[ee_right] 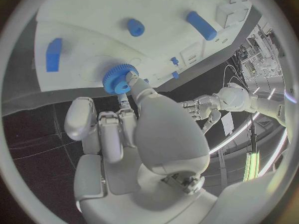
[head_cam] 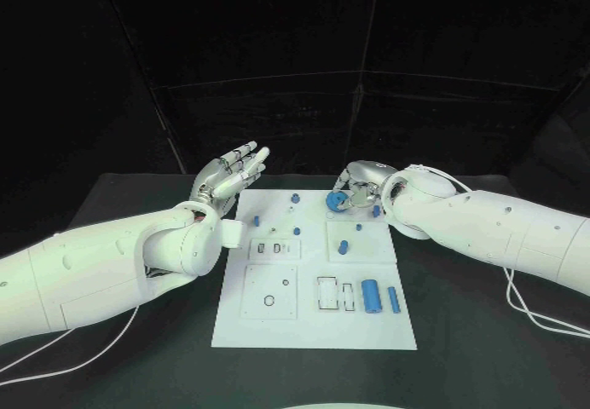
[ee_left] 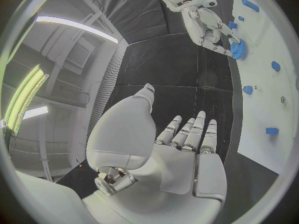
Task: Assemble the parts on the task board
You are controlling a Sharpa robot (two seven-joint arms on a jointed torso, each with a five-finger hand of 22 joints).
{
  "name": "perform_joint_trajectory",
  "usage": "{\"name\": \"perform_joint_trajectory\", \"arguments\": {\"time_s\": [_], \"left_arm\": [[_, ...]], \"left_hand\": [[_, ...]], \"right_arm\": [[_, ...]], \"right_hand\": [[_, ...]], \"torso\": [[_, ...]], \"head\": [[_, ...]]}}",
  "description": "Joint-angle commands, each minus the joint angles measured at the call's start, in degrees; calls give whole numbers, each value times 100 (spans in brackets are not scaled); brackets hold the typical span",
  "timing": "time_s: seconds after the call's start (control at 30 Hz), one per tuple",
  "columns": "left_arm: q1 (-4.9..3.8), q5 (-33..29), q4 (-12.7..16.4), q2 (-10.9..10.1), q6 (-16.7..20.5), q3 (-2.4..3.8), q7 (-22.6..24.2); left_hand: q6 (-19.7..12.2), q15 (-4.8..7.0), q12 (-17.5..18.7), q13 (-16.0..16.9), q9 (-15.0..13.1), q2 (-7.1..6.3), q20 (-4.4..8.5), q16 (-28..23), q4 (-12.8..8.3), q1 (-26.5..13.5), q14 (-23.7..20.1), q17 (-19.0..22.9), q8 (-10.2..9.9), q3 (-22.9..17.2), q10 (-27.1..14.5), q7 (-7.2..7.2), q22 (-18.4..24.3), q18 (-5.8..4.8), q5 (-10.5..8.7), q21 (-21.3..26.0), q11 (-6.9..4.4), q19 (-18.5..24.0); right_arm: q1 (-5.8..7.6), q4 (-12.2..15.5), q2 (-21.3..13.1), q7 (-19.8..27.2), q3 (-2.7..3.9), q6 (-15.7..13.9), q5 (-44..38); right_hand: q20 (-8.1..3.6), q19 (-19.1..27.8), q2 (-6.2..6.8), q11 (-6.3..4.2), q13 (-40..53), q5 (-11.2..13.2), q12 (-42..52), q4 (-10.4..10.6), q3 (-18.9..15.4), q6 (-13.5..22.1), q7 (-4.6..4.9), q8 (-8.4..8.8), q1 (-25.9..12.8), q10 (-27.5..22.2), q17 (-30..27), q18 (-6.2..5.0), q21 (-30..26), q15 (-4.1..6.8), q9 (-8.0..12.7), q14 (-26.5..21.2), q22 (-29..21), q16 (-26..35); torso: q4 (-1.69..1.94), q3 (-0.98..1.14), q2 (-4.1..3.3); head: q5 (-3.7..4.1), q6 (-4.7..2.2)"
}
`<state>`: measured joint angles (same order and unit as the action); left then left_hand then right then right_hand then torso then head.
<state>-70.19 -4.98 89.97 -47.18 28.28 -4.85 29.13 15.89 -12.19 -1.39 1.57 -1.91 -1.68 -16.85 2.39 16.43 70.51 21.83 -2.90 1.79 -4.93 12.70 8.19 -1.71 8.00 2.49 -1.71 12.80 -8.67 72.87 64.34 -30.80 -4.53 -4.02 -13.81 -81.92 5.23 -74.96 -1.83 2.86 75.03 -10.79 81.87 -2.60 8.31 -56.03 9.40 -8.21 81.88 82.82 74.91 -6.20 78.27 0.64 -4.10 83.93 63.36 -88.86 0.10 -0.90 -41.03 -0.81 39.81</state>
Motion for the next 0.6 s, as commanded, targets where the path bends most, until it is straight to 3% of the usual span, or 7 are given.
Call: {"name": "perform_joint_trajectory", "arguments": {"time_s": [0.03,0.33,0.6], "left_arm": [[-8,50,14,-3,-64,6,26],[-9,50,23,6,-69,6,19],[-10,51,20,19,-67,6,16]], "left_hand": [[50,3,-23,8,-8,58,5,35,-11,6,49,-9,20,-28,0,675,-5,59,24,-33,21,-25],[50,3,-23,8,-8,58,5,35,-11,6,49,-9,20,-28,0,675,-5,59,24,-33,21,-25],[50,0,-23,8,-8,64,6,36,-12,8,57,-10,20,-25,0,679,-7,57,24,-36,24,-32]], "right_arm": [[18,156,70,-11,6,-365,-99],[19,248,471,-178,8,-505,-376],[16,40,849,-257,7,-501,-526]], "right_hand": [[-2,-45,10,1,585,-21,33,17,52,-389,-175,-92,-121,30,1230,89,32,45,-67,548,6,-32],[-5,-52,44,1,581,3,25,32,90,-392,-174,-68,-206,27,1229,92,41,46,-57,548,21,-31],[-6,-56,62,1,579,33,20,45,120,-390,-173,-48,-264,26,1237,94,46,46,-50,550,30,-34]], "torso": [[10,-1,-5],[28,2,-10],[6,8,-11]], "head": [[-3,-3],[-39,6],[-89,14]]}}
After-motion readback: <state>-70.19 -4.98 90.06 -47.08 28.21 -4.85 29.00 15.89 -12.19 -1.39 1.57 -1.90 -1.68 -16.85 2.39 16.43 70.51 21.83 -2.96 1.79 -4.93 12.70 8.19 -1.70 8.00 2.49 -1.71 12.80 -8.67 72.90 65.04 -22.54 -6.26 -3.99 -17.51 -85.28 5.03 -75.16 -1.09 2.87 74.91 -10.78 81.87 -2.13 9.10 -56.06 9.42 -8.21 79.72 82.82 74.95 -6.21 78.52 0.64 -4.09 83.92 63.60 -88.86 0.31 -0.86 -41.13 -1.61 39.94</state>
